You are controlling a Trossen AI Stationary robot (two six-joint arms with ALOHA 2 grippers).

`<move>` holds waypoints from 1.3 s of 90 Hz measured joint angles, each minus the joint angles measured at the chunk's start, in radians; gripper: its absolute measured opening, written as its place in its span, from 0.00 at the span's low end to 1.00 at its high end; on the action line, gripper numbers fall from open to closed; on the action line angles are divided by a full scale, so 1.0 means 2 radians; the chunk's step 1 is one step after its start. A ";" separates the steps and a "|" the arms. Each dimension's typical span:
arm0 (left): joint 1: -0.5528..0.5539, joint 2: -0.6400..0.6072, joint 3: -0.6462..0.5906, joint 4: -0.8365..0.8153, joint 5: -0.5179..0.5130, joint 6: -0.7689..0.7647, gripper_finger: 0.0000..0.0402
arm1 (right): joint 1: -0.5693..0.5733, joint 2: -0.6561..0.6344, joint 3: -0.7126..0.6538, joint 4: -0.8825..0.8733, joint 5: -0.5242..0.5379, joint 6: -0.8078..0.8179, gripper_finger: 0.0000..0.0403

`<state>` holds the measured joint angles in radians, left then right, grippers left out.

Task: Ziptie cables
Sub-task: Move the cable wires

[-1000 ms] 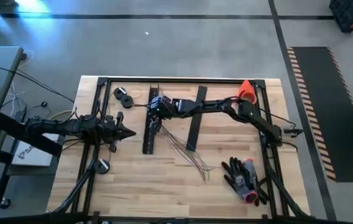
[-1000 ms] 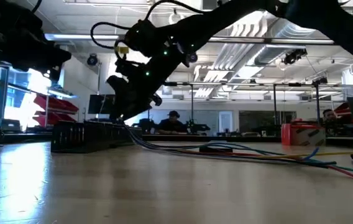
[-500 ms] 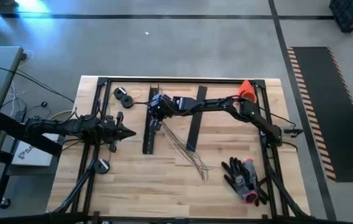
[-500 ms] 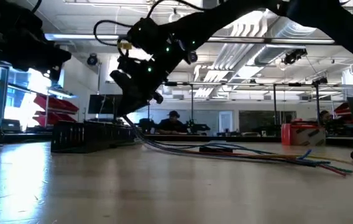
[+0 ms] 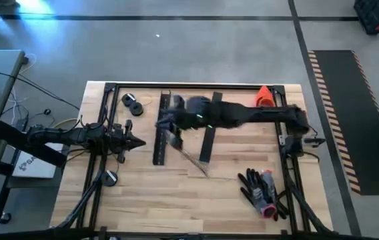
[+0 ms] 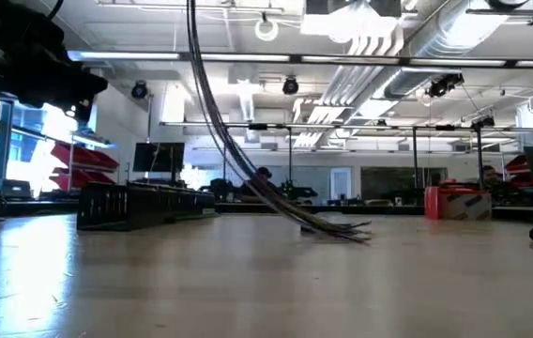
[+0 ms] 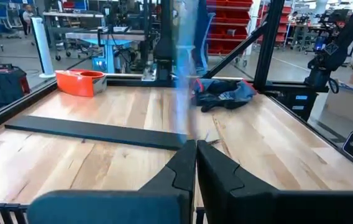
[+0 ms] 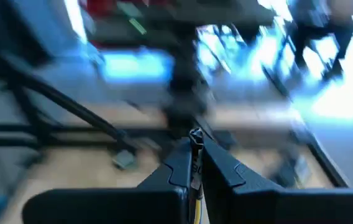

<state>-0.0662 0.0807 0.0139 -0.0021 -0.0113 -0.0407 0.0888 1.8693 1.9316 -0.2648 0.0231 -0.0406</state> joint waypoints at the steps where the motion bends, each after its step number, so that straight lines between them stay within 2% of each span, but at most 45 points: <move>1: 0.000 0.000 0.000 0.000 0.000 0.000 0.00 | 0.003 -0.003 0.000 0.006 0.000 -0.001 0.00; 28: 0.000 0.000 0.000 0.000 0.000 0.000 0.00 | 0.040 -0.022 -0.001 0.130 -0.019 0.000 0.00; 50: 0.000 0.000 0.000 0.000 0.000 0.000 0.00 | 0.018 -0.006 -0.001 0.217 -0.096 0.051 0.00; 71: 0.000 0.000 0.000 0.000 0.000 0.000 0.00 | 0.004 0.065 -0.001 0.299 -0.144 0.114 0.00; 79: 0.000 0.000 0.000 0.000 0.000 0.000 0.00 | 0.004 0.107 0.020 0.355 -0.197 0.152 0.00; 87: 0.000 0.000 0.000 0.000 0.000 0.000 0.00 | 0.005 0.148 0.072 0.388 -0.251 0.186 0.00; 96: 0.000 0.000 0.000 0.000 0.000 0.000 0.00 | 0.005 0.174 0.137 0.380 -0.317 0.207 0.00; 104: 0.000 0.000 0.000 0.000 0.000 0.000 0.00 | 0.005 0.174 0.161 0.325 -0.364 0.202 0.00; 111: 0.000 0.000 0.000 0.000 0.000 0.000 0.00 | 0.004 0.163 0.154 0.206 -0.390 0.167 0.00; 117: 0.000 0.000 0.000 0.000 0.000 0.000 0.00 | 0.003 0.158 0.143 0.068 -0.386 0.106 0.00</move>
<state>-0.0662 0.0803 0.0139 -0.0013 -0.0116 -0.0409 0.0944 2.1853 2.2173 -0.1279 -0.7482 0.1721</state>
